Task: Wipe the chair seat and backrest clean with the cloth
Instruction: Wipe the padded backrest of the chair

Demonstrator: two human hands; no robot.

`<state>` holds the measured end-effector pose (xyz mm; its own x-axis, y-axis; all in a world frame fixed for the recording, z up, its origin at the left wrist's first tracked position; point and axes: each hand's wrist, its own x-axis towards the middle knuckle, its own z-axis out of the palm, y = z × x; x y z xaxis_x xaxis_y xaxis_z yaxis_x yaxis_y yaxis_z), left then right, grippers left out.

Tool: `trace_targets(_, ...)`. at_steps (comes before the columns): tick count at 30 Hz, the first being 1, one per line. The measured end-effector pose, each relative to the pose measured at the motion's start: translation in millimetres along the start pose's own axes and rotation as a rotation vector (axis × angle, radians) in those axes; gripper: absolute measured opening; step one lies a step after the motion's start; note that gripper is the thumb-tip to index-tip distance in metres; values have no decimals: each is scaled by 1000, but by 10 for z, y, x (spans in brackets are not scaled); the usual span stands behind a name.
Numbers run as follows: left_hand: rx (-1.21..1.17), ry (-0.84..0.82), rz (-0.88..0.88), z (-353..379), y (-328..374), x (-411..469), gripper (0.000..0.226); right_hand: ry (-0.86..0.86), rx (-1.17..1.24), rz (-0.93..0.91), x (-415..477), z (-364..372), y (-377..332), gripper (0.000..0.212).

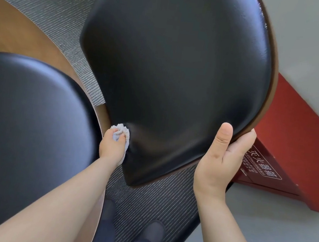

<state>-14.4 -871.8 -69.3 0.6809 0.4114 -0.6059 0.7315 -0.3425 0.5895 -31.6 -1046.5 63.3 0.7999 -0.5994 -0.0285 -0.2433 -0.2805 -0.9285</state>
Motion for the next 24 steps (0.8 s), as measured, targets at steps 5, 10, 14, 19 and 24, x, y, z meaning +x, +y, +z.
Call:
trace_targets(5, 131, 48, 133, -117, -3, -46, 12, -11, -5, 37, -1, -8, -51, 74)
trace_targets(10, 39, 86, 365, -325, 593, -245, 5, -102, -12, 129, 2, -85, -176, 74)
trace_targets(14, -42, 73, 604, -501, 1387, -528, 8, -137, -3, 214, 5, -130, -259, 81)
trace_targets(19, -158, 39, 775, -593, 2136, -882, 10, -225, 21, 333, 35, -219, -367, 77)
trace_targets(24, -153, -6, 875, -480, 2575, -1097, 16, -286, 73, 377, 53, -281, -494, 68)
